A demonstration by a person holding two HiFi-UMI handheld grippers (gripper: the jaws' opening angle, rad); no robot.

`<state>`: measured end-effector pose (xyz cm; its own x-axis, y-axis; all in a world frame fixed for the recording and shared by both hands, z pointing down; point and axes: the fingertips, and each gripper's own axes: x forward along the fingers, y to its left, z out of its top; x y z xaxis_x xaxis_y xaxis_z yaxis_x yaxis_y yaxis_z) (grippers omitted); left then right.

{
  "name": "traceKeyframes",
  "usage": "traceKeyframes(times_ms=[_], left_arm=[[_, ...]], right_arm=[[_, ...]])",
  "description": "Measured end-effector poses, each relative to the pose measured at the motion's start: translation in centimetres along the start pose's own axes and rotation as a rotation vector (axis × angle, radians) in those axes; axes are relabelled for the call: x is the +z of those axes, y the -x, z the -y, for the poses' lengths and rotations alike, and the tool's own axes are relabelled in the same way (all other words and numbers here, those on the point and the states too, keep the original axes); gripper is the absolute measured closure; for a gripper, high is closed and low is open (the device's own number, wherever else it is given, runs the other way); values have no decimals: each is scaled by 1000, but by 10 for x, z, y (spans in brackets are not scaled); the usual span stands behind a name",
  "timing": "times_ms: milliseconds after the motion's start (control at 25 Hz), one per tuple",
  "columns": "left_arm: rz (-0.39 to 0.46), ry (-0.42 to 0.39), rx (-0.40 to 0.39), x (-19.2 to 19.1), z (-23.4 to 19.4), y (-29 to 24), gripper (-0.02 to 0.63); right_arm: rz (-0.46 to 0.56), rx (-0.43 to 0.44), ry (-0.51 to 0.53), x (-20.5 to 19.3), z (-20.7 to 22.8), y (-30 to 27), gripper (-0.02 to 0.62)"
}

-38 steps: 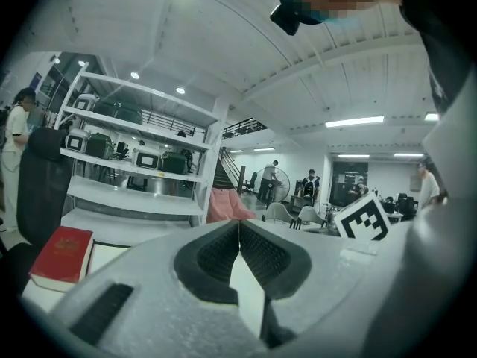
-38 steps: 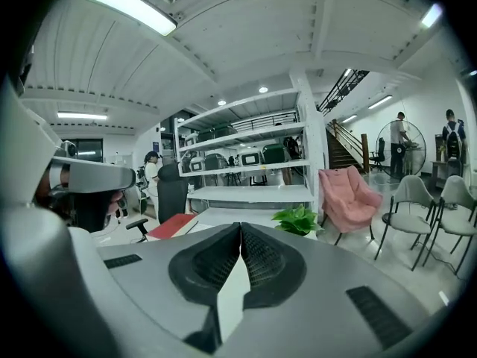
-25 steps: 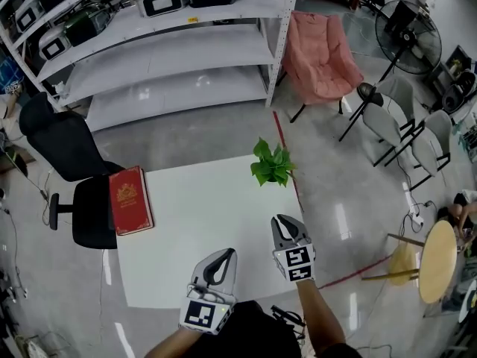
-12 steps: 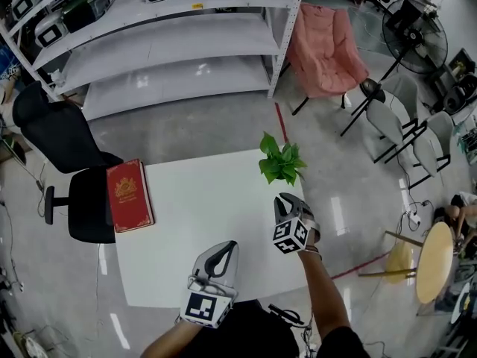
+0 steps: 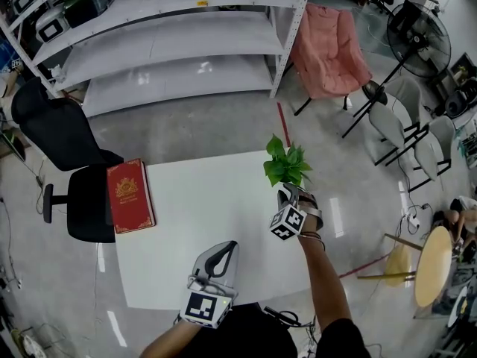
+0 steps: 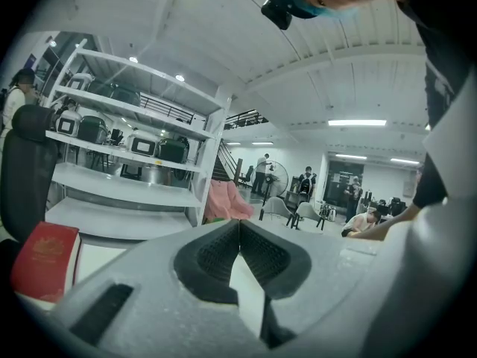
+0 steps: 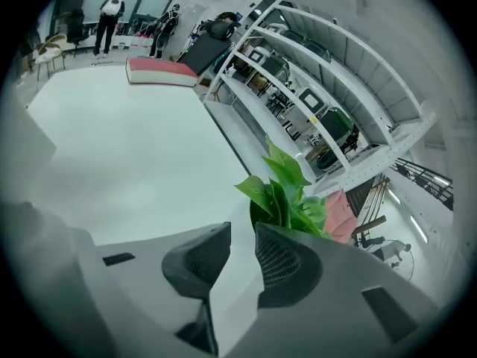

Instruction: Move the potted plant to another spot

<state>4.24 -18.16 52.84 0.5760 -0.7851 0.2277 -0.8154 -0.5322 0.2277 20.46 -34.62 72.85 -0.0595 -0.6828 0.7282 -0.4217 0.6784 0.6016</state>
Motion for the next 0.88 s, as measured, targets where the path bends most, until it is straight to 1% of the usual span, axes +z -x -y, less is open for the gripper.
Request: traceKeyframes(times_ms=[200, 480, 880], left_arm=[[-8, 2, 1, 0, -3, -5, 589], [-18, 17, 14, -3, -10, -8, 589], [-18, 29, 37, 0, -23, -14, 589]], right_arm=[[-26, -7, 23, -3, 6, -11, 528], [-37, 17, 42, -7, 8, -23, 528], [-55, 62, 164, -11, 6, -35, 528]])
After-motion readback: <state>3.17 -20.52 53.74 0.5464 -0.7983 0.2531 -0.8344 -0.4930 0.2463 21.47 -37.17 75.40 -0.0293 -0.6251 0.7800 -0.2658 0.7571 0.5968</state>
